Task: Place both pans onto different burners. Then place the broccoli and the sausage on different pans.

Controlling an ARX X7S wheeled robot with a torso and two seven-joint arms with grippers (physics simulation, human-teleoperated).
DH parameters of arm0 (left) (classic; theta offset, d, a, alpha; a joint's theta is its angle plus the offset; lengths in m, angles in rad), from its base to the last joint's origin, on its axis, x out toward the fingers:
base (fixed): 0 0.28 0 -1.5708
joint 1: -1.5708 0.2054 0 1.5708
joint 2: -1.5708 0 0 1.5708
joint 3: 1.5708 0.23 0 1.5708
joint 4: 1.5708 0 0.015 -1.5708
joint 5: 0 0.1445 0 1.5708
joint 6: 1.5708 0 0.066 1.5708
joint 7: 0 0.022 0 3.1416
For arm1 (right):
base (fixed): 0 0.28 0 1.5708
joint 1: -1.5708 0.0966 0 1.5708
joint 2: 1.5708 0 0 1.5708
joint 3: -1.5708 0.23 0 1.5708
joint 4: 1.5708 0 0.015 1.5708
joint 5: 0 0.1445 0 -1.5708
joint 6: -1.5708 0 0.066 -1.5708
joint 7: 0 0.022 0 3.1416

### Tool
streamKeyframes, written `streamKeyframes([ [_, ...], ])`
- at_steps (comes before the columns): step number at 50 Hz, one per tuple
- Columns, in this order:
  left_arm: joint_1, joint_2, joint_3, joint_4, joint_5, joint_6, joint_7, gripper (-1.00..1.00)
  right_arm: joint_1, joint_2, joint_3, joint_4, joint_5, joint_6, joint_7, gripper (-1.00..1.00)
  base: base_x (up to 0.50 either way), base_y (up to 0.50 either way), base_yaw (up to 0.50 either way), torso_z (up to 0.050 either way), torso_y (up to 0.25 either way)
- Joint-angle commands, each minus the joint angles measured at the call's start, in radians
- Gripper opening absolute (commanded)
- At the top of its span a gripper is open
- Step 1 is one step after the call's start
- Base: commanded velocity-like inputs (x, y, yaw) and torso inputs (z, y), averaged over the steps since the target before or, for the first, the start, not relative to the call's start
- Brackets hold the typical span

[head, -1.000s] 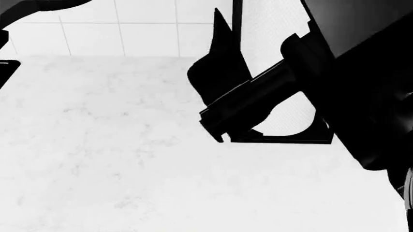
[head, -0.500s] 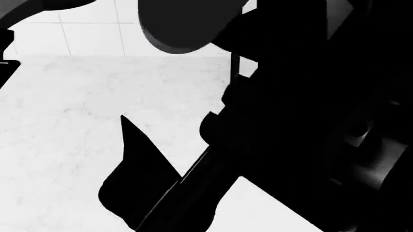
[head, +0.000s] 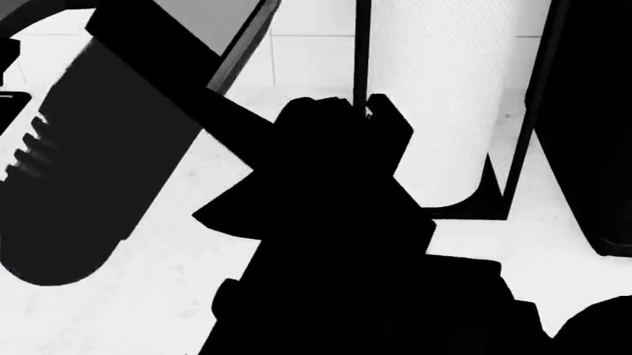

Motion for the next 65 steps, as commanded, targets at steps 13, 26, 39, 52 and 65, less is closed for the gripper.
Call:
streamKeyframes([
  [13, -0.015, 0.021, -0.015, 0.01, 0.048, 0.018, 0.043, -1.0, 0.047, -0.042, -0.105, -0.093, 0.148, -0.017, -0.057, 1.0, 0.0, 0.0, 0.0, 0.0, 0.001],
  [26, -0.005, 0.012, -0.01, 0.028, 0.073, 0.028, 0.067, -1.0, 0.012, -0.027, -0.138, -0.141, 0.157, -0.031, -0.063, 1.0, 0.0, 0.0, 0.0, 0.0, 0.001],
  [39, -0.002, 0.005, -0.002, 0.039, 0.054, 0.04, 0.055, -1.0, -0.045, 0.006, -0.184, -0.202, 0.125, -0.024, -0.048, 1.0, 0.0, 0.0, 0.0, 0.0, 0.001],
  [52, 0.005, 0.002, 0.002, 0.04, 0.08, 0.052, 0.085, -1.0, -0.176, 0.047, -0.171, -0.218, 0.031, 0.011, -0.071, 1.0, 0.0, 0.0, 0.0, 0.0, 0.002],
  [65, -0.002, 0.004, 0.011, 0.032, 0.095, 0.057, 0.1, -1.0, -0.29, 0.073, -0.163, -0.194, -0.057, 0.048, -0.1, 1.0, 0.0, 0.0, 0.0, 0.0, 0.001],
])
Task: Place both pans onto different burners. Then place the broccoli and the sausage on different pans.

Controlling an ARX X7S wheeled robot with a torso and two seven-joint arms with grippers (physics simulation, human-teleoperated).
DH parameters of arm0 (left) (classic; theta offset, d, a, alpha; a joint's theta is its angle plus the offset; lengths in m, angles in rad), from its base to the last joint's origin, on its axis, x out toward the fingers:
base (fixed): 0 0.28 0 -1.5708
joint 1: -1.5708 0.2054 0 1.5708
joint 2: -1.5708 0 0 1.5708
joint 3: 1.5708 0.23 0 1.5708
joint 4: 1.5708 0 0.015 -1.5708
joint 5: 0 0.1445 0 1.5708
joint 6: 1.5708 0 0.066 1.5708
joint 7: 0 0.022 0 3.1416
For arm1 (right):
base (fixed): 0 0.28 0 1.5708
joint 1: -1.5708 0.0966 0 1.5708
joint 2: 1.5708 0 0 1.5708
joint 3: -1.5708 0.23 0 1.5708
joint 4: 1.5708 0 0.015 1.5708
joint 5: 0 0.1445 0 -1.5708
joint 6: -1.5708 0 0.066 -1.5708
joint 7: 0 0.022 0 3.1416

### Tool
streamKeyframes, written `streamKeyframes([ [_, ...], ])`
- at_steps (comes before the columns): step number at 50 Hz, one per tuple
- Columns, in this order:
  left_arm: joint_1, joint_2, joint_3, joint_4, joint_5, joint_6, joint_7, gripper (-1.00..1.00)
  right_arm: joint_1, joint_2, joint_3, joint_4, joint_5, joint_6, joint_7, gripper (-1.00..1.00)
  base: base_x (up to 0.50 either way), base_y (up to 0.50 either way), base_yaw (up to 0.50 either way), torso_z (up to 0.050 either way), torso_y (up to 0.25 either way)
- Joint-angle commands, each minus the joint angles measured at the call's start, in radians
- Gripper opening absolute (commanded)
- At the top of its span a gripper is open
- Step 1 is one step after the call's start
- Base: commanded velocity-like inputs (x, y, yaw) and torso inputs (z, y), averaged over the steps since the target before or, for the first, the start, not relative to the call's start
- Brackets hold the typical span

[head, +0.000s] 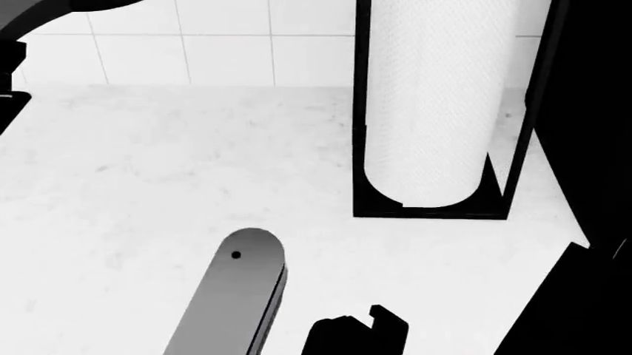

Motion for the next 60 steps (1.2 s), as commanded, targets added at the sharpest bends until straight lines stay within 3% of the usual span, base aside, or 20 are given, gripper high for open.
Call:
streamKeyframes([
  [1, -0.008, 0.017, -0.031, 0.004, 0.044, 0.011, 0.034, -1.0, -0.105, -0.003, 0.026, 0.001, -0.091, 0.038, -0.051, 1.0, 0.0, 0.0, 0.0, 0.0, 0.0],
  [44, -0.006, 0.003, -0.006, 0.022, 0.086, 0.033, 0.07, -1.0, -0.301, -0.019, -0.033, -0.003, -0.271, 0.081, -0.086, 1.0, 0.0, 0.0, 0.0, 0.0, 0.001],
  [60, 0.011, -0.012, -0.001, 0.037, 0.08, 0.046, 0.068, -1.0, -0.463, -0.052, -0.046, -0.011, -0.403, 0.094, -0.123, 1.0, 0.0, 0.0, 0.0, 0.0, 0.001],
])
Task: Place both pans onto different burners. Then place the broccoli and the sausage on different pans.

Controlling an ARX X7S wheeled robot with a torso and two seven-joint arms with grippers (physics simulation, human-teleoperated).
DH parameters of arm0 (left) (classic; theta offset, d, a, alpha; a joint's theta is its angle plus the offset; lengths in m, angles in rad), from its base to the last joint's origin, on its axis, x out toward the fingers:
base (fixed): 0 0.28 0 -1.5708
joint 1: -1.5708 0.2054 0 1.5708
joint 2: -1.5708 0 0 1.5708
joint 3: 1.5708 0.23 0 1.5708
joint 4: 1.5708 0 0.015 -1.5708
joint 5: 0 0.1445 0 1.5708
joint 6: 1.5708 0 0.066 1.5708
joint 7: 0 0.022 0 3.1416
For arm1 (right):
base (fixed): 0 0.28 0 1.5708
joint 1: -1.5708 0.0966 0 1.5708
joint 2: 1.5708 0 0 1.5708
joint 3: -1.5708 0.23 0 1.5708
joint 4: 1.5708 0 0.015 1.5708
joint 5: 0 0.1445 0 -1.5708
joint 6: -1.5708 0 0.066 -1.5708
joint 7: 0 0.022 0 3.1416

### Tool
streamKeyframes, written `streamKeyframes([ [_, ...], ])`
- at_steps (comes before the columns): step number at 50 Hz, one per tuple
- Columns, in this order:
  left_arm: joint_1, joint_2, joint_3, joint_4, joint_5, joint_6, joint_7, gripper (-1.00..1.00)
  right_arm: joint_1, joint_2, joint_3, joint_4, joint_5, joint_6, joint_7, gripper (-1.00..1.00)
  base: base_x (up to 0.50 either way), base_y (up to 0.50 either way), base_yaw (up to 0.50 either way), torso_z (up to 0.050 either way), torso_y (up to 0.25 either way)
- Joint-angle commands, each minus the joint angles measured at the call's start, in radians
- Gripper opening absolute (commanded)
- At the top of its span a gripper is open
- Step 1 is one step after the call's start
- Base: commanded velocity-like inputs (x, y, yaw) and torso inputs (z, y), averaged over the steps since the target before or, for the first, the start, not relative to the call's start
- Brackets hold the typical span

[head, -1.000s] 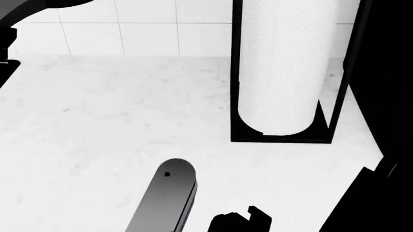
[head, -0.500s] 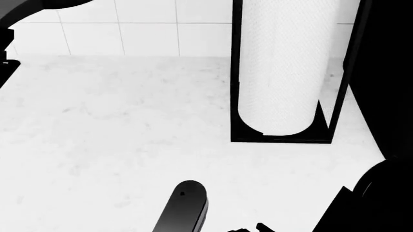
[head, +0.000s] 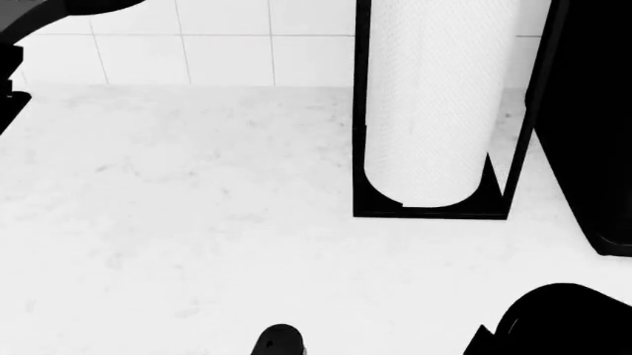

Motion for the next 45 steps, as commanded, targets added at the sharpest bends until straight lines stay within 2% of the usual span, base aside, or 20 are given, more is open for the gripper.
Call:
streamKeyframes([
  [1, 0.004, 0.009, -0.035, 0.014, 0.025, 0.015, 0.015, -1.0, -0.118, -0.043, 0.005, -0.01, -0.105, 0.018, -0.051, 1.0, 0.0, 0.0, 0.0, 0.0, 0.0],
  [12, 0.004, 0.001, -0.035, 0.02, 0.015, 0.021, 0.012, -1.0, -0.184, -0.056, -0.033, -0.028, -0.142, 0.005, -0.049, 1.0, 0.0, 0.0, 0.0, 0.0, 0.0],
  [13, 0.002, 0.0, -0.035, 0.02, 0.009, 0.02, 0.007, -1.0, -0.181, -0.056, -0.034, -0.036, -0.138, 0.005, -0.047, -1.0, 0.0, 0.0, 0.0, 0.0, 0.0],
  [20, -0.003, -0.003, -0.035, 0.023, -0.004, 0.024, -0.001, -1.0, -0.09, -0.065, -0.042, -0.045, -0.086, -0.008, -0.025, -1.0, 0.0, 0.0, 0.0, -0.003, 0.0],
  [35, -0.004, -0.002, -0.031, 0.018, -0.004, 0.034, 0.005, -1.0, 0.07, -0.011, 0.174, 0.017, -0.139, -0.038, -0.07, -1.0, 0.0, 0.0, 0.0, -0.001, 0.0],
  [45, -0.005, -0.003, -0.029, 0.016, -0.007, 0.041, 0.004, -1.0, 0.102, 0.024, 0.235, 0.081, -0.212, -0.079, -0.05, -1.0, 0.0, 0.0, 0.0, 0.0, 0.0],
])
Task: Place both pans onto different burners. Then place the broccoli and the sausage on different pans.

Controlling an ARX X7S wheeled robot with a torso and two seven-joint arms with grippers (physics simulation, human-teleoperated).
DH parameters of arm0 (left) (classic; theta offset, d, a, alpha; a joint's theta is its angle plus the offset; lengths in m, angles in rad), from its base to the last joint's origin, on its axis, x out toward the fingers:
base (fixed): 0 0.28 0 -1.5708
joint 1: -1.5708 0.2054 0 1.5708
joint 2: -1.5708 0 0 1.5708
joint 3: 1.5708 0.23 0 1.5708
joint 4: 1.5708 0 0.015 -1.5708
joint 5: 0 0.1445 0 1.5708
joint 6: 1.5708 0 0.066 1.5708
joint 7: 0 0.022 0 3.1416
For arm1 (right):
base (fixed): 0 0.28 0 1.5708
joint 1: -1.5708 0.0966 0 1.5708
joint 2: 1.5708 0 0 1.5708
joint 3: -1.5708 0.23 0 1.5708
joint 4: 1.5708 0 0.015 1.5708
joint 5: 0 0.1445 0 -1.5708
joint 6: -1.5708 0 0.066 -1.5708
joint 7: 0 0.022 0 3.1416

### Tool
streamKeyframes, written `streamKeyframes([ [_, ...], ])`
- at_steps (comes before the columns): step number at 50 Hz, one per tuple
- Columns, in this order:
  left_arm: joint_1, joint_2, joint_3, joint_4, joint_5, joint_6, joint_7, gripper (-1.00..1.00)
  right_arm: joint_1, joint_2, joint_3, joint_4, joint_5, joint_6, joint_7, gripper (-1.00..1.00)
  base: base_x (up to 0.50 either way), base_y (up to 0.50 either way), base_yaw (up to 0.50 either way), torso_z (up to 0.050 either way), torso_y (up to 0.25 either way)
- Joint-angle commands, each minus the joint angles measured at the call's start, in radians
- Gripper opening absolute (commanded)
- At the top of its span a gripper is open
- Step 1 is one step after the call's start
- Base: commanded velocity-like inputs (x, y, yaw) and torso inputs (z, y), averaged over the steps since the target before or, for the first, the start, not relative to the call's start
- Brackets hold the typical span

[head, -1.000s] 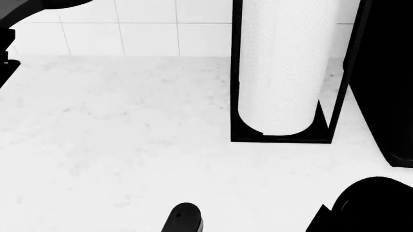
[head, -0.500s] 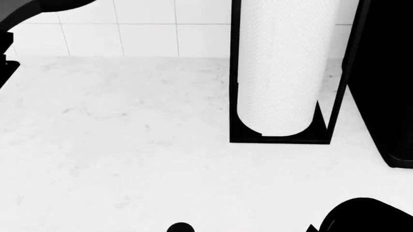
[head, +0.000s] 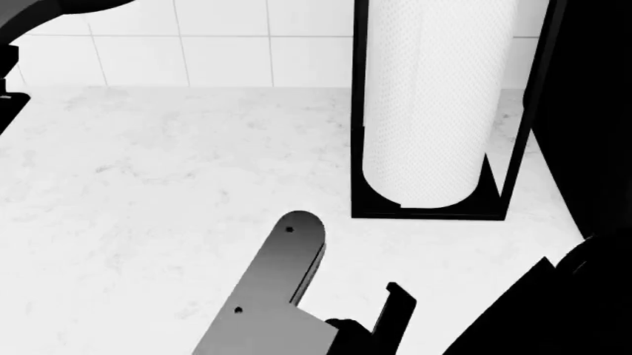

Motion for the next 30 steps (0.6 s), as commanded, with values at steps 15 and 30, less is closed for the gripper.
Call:
streamKeyframes([
  [15, 0.005, 0.011, -0.036, 0.008, 0.013, 0.03, 0.011, -1.0, 0.113, 0.093, 0.158, 0.047, -0.058, -0.205, 0.162, -1.0, 0.0, 0.0, 0.0, 0.0, 0.001],
  [30, 0.108, -0.054, -0.098, 0.042, -0.258, 0.166, -0.1, -1.0, 0.167, 0.159, 0.272, 0.022, -0.069, -0.358, 0.26, -1.0, 0.0, 0.0, 0.0, 0.0, 0.001],
])
